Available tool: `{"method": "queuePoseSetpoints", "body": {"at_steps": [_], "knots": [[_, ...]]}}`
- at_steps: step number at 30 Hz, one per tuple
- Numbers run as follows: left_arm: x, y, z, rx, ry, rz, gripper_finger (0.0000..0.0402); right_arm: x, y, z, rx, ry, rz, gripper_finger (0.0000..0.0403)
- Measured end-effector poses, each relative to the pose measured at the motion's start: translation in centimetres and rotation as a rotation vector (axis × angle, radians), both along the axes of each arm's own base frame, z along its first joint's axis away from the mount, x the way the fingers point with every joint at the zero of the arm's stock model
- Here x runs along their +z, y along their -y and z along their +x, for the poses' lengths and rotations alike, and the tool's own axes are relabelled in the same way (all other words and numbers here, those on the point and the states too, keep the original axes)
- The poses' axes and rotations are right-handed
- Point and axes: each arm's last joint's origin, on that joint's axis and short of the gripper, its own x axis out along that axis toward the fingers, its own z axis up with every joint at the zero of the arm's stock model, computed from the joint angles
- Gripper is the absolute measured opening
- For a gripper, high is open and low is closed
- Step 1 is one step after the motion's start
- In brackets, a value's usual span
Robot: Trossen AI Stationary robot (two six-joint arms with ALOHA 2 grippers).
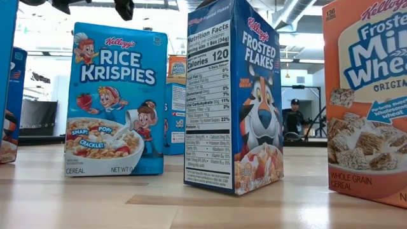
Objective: Stack cereal on shelf
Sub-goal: Put the right orange cereal box on the shelf aligned with the other orange cereal box
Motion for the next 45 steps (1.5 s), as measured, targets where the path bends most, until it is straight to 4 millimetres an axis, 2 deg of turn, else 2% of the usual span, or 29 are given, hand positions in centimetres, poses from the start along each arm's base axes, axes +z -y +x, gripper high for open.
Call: {"method": "queuePoseSetpoints", "body": {"at_steps": [3, 6, 12, 17, 22, 25, 32, 35, 39, 45], "knots": [[-0.1, 0.1, 0.0, -0.05, -0.012, 0.01, 0.0217, 2.2, 1.6, 0.0, 0.048, -0.008, -0.04, 0.018], [-0.2, 0.2, 0.3, -0.093, -0.031, -0.009, 0.0217, 4.4, 3.2, 0.7, 0.088, 0.065, -0.044, 0.018], [-0.7, 0.9, 2.9, -0.19, -0.07, -0.001, 0.0217, 7.6, 6.1, 1.8, 0.147, 0.204, -0.056, 0.018], [-0.2, 1.0, 6.5, -0.243, -0.12, 0.067, 0.0217, 8.3, 8.0, 2.4, 0.17, 0.223, -0.075, 0.018], [-0.9, 0.3, 9.8, -0.266, -0.232, 0.14, 0.0224, 8.4, 8.7, 2.7, 0.198, 0.242, -0.084, 0.018], [-1.4, -0.1, 11.4, -0.313, -0.254, 0.158, 0.0249, 8.5, 8.7, 2.9, 0.218, 0.263, -0.086, 0.018], [-2.5, -0.8, 15.1, -0.33, -0.322, 0.117, 0.0335, 8.6, 9.0, 3.3, 0.238, 0.302, -0.113, 0.018], [-3.0, -0.6, 16.7, -0.322, -0.337, 0.128, 0.0353, 8.8, 9.4, 3.8, 0.241, 0.341, -0.121, 0.018], [-3.2, 0.0, 18.4, -0.363, -0.34, 0.143, 0.0357, 8.9, 10.1, 4.1, 0.244, 0.359, -0.129, 0.018], [-3.8, 0.9, 19.9, -0.369, -0.349, 0.175, 0.0358, 9.1, 11.0, 4.8, 0.248, 0.413, -0.143, 0.018]]}}
